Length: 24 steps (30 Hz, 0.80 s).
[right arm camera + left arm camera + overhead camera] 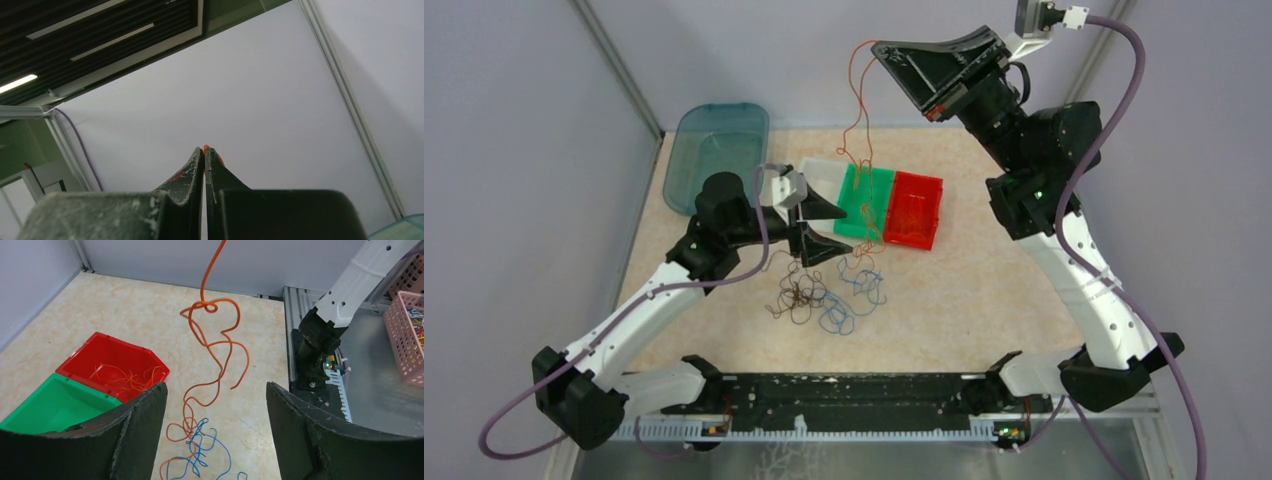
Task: Untangle the cables
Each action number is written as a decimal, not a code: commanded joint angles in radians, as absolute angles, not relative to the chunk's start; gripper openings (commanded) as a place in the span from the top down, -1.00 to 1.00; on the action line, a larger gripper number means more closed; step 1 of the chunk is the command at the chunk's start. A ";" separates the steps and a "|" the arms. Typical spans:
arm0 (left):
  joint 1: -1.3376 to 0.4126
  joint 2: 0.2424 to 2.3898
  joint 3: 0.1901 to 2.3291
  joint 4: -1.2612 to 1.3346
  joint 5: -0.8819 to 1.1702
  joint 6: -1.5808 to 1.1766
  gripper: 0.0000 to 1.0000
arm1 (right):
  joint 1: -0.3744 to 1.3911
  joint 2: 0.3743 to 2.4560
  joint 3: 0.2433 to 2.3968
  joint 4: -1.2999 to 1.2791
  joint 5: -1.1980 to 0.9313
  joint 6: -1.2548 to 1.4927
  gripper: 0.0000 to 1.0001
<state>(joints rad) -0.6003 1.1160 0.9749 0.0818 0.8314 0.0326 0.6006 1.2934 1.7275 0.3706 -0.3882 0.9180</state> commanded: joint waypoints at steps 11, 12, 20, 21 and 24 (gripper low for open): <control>-0.614 1.115 1.071 0.126 0.839 -0.042 -0.59 | 0.607 1.289 1.675 0.455 -0.416 0.953 1.00; -0.617 1.111 1.072 0.110 0.837 -0.008 -0.57 | 0.609 1.291 1.673 0.458 -0.416 0.953 1.00; -0.644 1.076 1.092 -0.046 0.765 0.234 -0.08 | 0.646 1.296 1.686 0.392 -0.384 0.866 1.00; -0.644 1.071 1.090 -0.059 0.770 0.204 -0.21 | 0.655 1.296 1.692 0.372 -0.369 0.835 1.00; -0.644 1.053 1.052 -0.052 0.737 0.068 -0.46 | 0.668 1.305 1.693 0.363 -0.364 0.807 1.00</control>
